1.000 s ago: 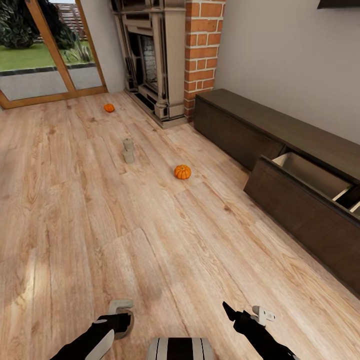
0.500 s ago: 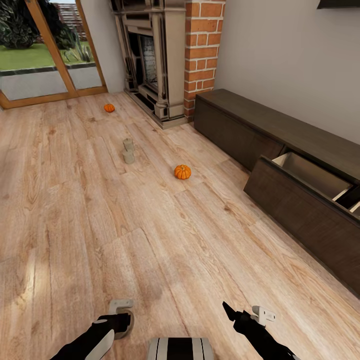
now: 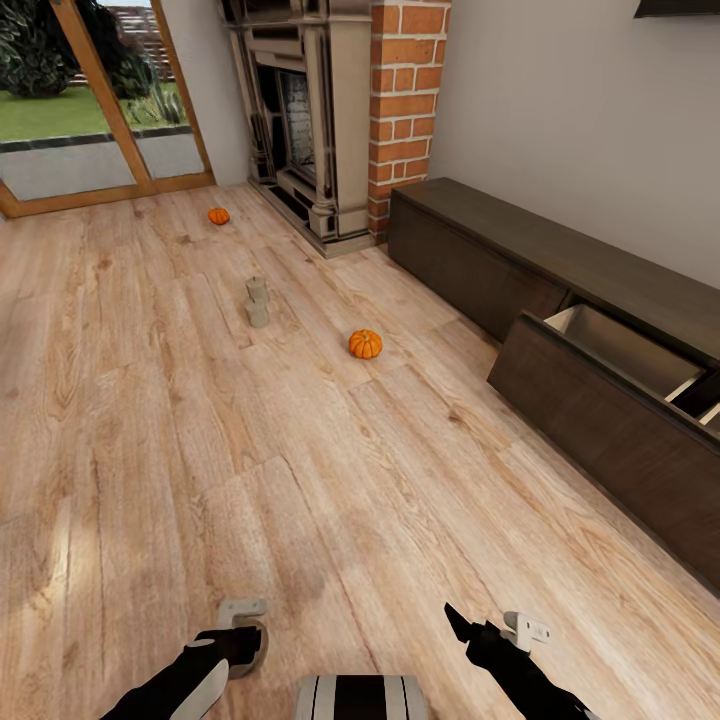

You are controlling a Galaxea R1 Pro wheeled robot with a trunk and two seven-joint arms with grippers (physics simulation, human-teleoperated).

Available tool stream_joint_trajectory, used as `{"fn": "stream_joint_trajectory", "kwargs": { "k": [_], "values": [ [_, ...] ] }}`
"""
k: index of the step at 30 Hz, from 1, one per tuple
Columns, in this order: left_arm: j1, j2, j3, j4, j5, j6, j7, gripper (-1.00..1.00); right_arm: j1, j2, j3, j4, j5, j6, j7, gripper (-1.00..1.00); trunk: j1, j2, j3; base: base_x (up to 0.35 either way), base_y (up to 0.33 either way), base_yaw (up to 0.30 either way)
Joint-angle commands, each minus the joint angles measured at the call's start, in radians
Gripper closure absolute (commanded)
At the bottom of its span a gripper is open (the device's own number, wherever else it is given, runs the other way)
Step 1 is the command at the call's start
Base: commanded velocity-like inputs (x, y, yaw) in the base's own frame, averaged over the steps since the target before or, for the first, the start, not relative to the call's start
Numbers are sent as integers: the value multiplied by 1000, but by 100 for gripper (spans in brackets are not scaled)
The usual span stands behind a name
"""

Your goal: Place each of the two pumpkins and all three candles from the living room inside a cabinet in the living room (use any cabinet), then make sure every cabinet is closed, and position the cauldron so it is next to a table in the living room.

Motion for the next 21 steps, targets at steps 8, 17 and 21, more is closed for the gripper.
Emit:
{"fn": "stream_joint_trajectory", "kwargs": {
  "k": [8,17,21],
  "values": [
    [-1,2,-9,-3,9,2,9,100,0,0,-1,-1,-10,7,2,-100,-2,1,15,0,0,0],
    [-1,2,-9,-3,9,2,9,100,0,0,-1,-1,-10,7,2,-100,-6,2,46,0,0,0],
    [-1,3,-10,-10,9,2,10,100,0,0,-1,17,-10,10,2,-100,-7,3,61,0,0,0]
  ]
}}
